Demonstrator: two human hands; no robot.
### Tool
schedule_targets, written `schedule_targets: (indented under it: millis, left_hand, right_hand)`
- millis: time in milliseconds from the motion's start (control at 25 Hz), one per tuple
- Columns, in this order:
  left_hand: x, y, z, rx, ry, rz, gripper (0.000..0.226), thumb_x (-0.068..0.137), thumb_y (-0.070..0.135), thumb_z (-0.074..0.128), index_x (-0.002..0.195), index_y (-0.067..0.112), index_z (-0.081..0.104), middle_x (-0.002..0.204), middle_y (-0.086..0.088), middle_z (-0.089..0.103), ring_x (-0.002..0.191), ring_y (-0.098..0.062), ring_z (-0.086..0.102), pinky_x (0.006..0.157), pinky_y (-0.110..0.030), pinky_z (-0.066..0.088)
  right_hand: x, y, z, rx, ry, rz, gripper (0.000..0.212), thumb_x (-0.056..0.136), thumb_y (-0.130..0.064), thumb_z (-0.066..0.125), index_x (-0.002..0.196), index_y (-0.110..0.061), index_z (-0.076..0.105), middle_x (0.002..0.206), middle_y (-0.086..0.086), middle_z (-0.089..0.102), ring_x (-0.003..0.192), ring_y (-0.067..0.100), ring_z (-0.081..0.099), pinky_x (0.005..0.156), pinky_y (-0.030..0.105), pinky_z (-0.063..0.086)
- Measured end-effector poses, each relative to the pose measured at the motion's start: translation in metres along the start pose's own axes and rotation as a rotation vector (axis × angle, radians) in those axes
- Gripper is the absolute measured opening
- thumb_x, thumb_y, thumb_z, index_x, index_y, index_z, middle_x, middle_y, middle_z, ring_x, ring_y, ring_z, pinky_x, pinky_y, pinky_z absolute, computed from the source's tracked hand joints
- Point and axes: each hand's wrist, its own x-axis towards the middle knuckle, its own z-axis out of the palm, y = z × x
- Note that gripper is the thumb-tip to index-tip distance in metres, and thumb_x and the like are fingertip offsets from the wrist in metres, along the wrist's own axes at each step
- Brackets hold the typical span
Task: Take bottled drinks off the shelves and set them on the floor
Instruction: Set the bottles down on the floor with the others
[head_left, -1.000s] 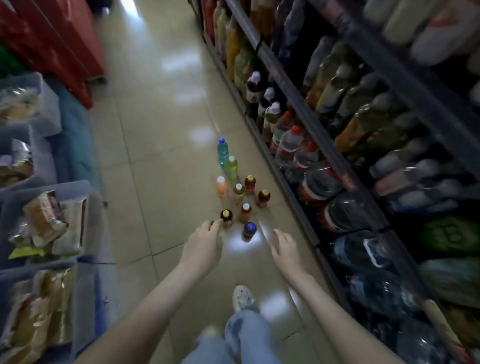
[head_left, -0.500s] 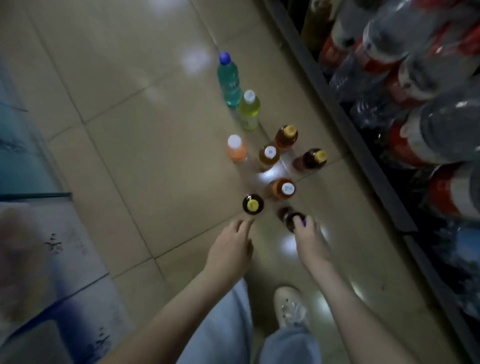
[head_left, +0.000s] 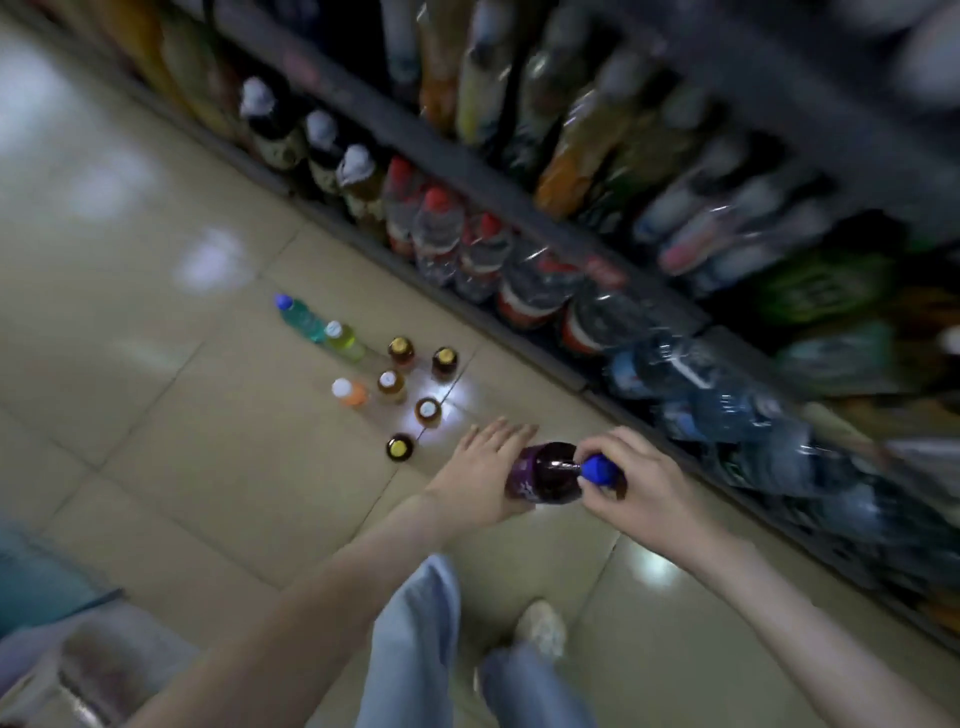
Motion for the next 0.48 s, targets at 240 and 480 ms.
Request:
schedule_targets:
  millis: [240, 480]
  left_hand:
    - [-0.045, 0.228, -0.046, -0.053, 0.105, 0.255, 0.062, 0.068, 0.045, 0.077, 0.12, 0.024, 0.051, 0.109, -0.001, 0.067, 0.102, -0.022, 0.061, 0.073, -0.021, 0.038]
    - [-0.088, 0.483, 0.0, -0.117, 0.061, 0.537, 0.045, 0.067, 0.041, 0.078, 0.103, 0.027, 0.055, 0.093, 0.011, 0.065, 0.09, -0.009, 0.061, 0.067, -0.015, 0.044]
  right_hand:
    - [-0.164, -0.004, -0.153, 0.493, 0.42, 0.118, 0.052, 0.079, -0.015, 0.077, 0.113, -0.043, 0.05, 0.101, -0.018, 0.062, 0.084, -0.001, 0.059, 0.079, 0.018, 0.047]
    - [-0.345, 0.056, -0.255, 0.812, 0.623, 0.186, 0.04, 0.071, -0.029, 0.074, 0.108, -0.026, 0.06, 0.11, 0.003, 0.069, 0.095, 0.011, 0.068, 0.08, 0.032, 0.056]
